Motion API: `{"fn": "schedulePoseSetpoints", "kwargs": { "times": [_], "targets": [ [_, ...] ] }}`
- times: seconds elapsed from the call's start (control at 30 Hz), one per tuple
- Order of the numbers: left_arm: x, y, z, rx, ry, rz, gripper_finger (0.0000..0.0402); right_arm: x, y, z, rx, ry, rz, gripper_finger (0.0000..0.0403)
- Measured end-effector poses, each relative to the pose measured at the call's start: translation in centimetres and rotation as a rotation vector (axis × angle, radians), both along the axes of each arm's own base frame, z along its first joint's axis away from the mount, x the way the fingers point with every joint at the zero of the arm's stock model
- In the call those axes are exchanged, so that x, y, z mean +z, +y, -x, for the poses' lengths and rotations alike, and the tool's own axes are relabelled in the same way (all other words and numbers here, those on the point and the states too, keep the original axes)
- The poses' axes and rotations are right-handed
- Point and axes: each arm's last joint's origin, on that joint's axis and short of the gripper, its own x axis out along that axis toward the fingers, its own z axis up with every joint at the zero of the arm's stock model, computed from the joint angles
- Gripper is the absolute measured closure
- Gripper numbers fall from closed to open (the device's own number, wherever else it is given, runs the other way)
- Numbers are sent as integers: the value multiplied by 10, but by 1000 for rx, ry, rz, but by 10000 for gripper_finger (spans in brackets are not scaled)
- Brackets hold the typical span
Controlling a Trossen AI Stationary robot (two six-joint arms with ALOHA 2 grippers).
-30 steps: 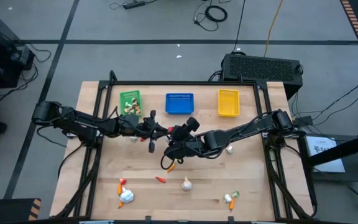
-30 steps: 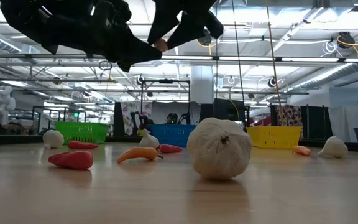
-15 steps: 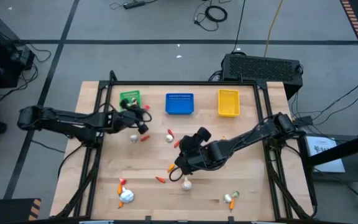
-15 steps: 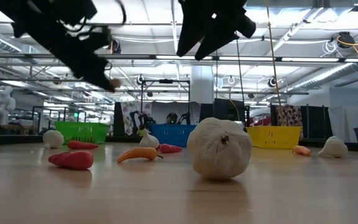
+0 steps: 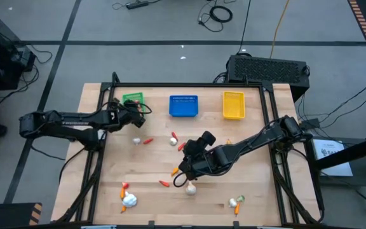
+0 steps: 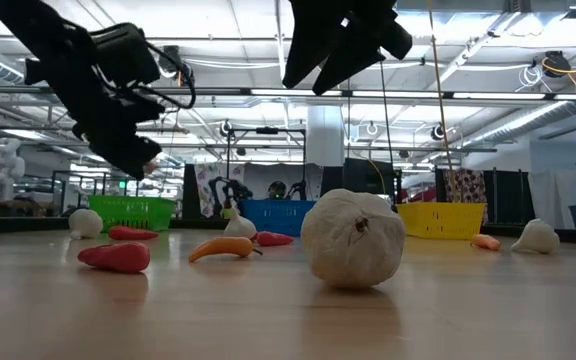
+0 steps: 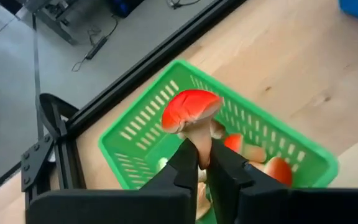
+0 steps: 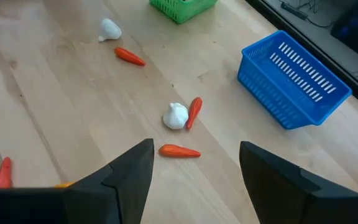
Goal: Sort produce into baskets
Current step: Put the orange mushroom into the green bin, then put the green mushroom into the green bin
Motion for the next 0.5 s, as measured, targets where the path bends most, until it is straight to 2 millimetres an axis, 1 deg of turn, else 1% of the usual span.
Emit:
{"fn": "schedulePoseSetpoints", "kwargs": {
  "times": [0.13, 0.33, 0.5],
  "targets": [
    [-5, 0, 3, 8, 13, -1, 331, -1, 0, 0, 11, 11, -17, 174],
    [-4, 1, 2, 20, 6, -20, 274, -4, 3, 2, 91, 89, -128, 174],
    [-2, 1, 0, 20, -25, -29, 249, -8, 5, 11, 99, 202, -255, 174]
  ]
}}
